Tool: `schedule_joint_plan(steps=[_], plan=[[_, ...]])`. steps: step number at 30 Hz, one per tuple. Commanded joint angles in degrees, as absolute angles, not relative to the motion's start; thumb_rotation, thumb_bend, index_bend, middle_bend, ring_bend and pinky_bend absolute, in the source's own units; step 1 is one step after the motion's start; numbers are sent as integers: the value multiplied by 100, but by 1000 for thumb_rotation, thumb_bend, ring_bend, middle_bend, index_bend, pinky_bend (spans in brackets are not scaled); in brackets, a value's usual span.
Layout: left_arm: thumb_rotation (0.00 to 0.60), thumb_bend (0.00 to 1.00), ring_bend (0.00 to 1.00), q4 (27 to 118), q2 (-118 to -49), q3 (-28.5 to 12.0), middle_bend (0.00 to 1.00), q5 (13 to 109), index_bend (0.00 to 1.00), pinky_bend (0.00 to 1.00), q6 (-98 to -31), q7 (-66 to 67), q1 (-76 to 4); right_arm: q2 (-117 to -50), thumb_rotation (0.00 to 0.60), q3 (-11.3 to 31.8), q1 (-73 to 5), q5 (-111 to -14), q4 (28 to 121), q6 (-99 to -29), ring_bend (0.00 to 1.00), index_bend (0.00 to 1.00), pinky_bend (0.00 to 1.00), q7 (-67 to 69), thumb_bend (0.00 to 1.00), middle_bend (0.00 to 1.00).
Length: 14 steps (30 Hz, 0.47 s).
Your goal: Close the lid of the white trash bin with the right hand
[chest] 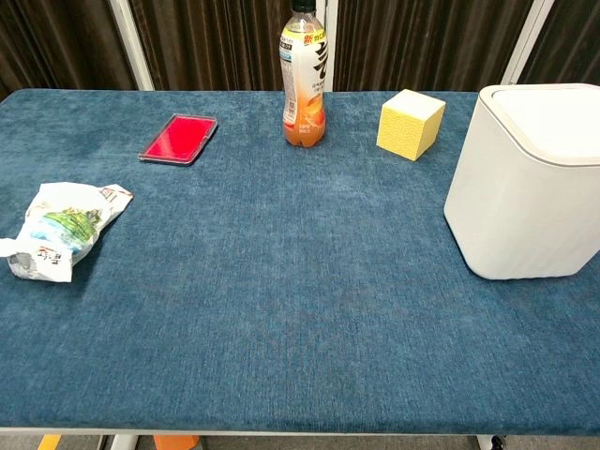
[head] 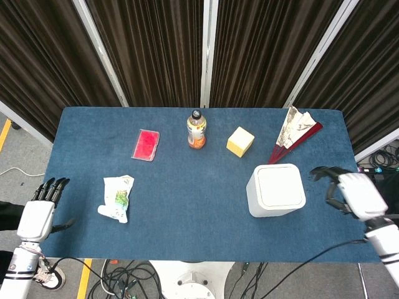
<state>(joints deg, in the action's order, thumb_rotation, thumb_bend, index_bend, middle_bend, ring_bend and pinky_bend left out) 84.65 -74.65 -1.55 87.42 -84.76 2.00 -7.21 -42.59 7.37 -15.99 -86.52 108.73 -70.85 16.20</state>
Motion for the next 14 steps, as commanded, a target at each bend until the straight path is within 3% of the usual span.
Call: schedule_joint_plan(steps=[1,6,8,14], plan=[[600,80,41,8476,-7470,-149,98,8751,96,126,-8463,224,-728,-6401,494,447,-472,-8616,8813,-8801,12,12,36,363,480,102],[600,80,41,8493,-7457,-161,98,8738,96,126,-8423,233,-752,-7456,494,339,-272,-8399,7411,-8861,0,0,0,195,69,0],[600,80,41,8480,-7467,-160,98,8734,96,125,-8408,226,-758,-7541,495,301,-280,-8363,7340,-8728,0,0,0,177,3,0],[600,80,41,8401,-7542,-131,98,8716,96,126,-8385,185,-741,-7607,493,334,-333,-8403,7357,-8666,0,0,0,124,0,0]])
